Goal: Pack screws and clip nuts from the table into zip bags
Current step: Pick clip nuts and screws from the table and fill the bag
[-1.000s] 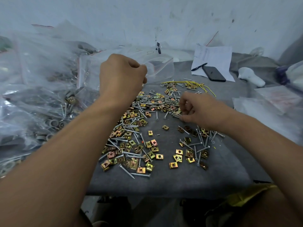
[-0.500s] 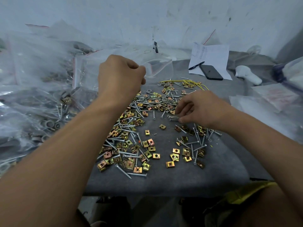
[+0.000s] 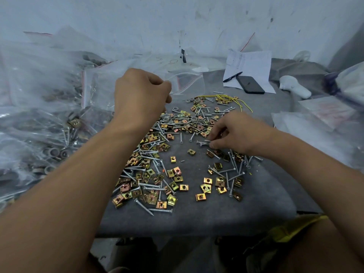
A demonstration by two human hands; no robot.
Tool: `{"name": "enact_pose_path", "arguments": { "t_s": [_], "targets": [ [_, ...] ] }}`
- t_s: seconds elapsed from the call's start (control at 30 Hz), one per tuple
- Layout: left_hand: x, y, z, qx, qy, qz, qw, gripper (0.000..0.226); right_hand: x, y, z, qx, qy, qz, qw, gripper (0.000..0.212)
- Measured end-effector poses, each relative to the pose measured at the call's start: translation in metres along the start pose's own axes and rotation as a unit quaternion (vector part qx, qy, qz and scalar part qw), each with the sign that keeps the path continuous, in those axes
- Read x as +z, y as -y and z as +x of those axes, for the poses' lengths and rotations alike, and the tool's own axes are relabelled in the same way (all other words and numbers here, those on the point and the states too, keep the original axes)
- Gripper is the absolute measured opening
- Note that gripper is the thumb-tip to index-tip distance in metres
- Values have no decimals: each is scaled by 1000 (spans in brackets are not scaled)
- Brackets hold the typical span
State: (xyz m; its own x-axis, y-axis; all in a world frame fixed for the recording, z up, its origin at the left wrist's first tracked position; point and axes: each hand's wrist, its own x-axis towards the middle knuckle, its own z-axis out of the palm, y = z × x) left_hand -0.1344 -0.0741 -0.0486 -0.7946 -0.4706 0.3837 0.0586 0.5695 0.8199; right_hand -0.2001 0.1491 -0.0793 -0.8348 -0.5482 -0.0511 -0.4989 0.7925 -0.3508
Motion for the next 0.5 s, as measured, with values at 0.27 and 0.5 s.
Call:
{"name": "enact_pose_path", "arguments": {
  "t_s": [0.27, 0.5],
  "targets": [
    [2, 0, -1, 4, 2, 13, 1000, 25, -2, 10, -3, -25, -25, -39, 999, 11],
    [2, 1, 1, 2, 1, 16, 1000, 26, 2, 20, -7, -22, -79, -63, 995, 14]
  ]
}}
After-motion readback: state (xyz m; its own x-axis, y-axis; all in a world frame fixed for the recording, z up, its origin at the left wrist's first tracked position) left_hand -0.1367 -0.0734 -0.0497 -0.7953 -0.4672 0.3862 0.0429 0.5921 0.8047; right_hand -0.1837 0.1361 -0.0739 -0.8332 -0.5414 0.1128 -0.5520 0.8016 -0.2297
